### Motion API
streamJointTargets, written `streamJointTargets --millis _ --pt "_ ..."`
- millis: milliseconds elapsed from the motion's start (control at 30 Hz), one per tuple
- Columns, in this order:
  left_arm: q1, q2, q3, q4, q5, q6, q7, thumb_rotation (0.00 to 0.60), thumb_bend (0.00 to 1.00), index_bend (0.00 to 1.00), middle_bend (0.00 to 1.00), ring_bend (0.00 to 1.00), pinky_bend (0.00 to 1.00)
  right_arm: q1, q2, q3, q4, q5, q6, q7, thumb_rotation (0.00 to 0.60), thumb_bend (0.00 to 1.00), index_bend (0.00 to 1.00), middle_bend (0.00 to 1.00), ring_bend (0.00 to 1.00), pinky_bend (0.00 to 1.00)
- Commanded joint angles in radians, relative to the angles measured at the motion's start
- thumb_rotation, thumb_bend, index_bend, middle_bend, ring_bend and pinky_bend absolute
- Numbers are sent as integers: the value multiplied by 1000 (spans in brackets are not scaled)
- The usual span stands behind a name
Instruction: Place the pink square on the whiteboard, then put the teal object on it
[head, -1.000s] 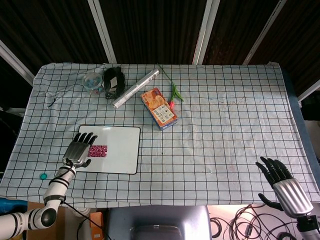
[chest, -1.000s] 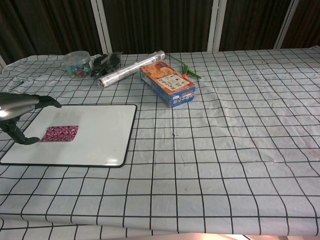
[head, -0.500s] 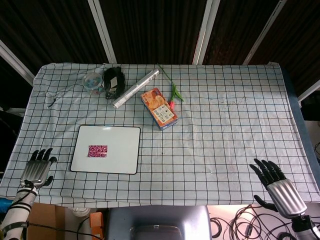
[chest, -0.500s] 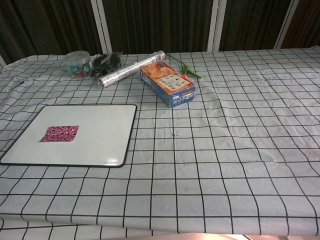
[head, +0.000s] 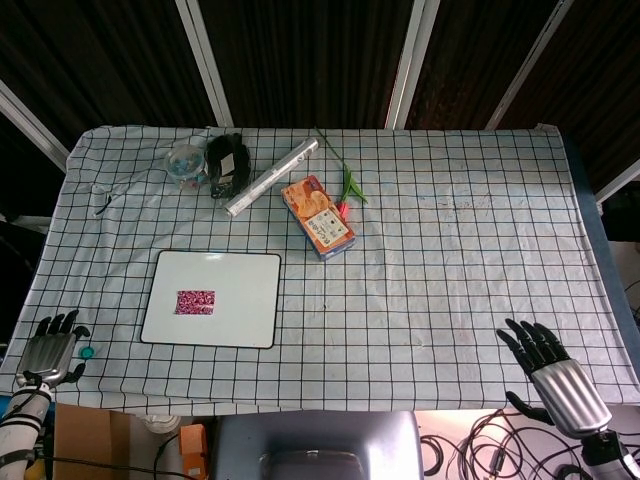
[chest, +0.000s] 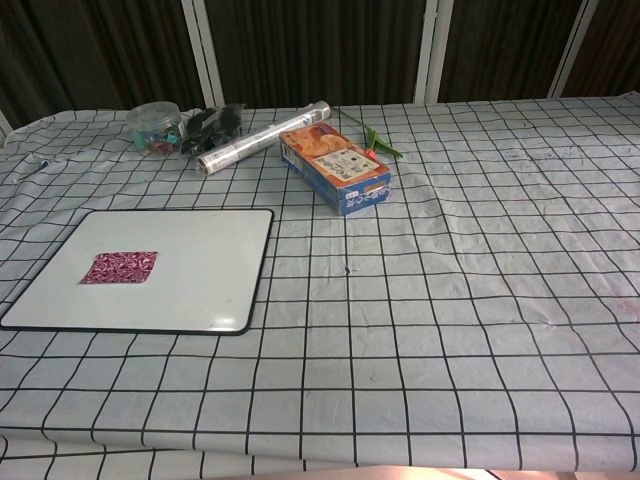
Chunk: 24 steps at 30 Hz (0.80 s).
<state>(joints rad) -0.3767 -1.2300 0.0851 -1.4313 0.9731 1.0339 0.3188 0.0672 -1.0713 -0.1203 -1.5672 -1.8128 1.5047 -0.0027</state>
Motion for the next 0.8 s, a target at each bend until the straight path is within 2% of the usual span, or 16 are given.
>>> streamJointTargets --millis 33,367,800 --pt "15 -21 -2 30 17 4 -4 600 343 330 14 0 24 2 -2 -2 -2 -4 -6 -8 600 170 0 0 0 94" --pt "31 -54 -24 100 53 -36 -64 600 343 351 17 0 21 1 -5 2 -10 11 -13 -23 600 170 0 0 0 94" --pt "30 -70 -47 122 67 -60 -67 600 344 425 28 0 22 2 -4 2 -11 14 -14 -24 600 170 0 0 0 95"
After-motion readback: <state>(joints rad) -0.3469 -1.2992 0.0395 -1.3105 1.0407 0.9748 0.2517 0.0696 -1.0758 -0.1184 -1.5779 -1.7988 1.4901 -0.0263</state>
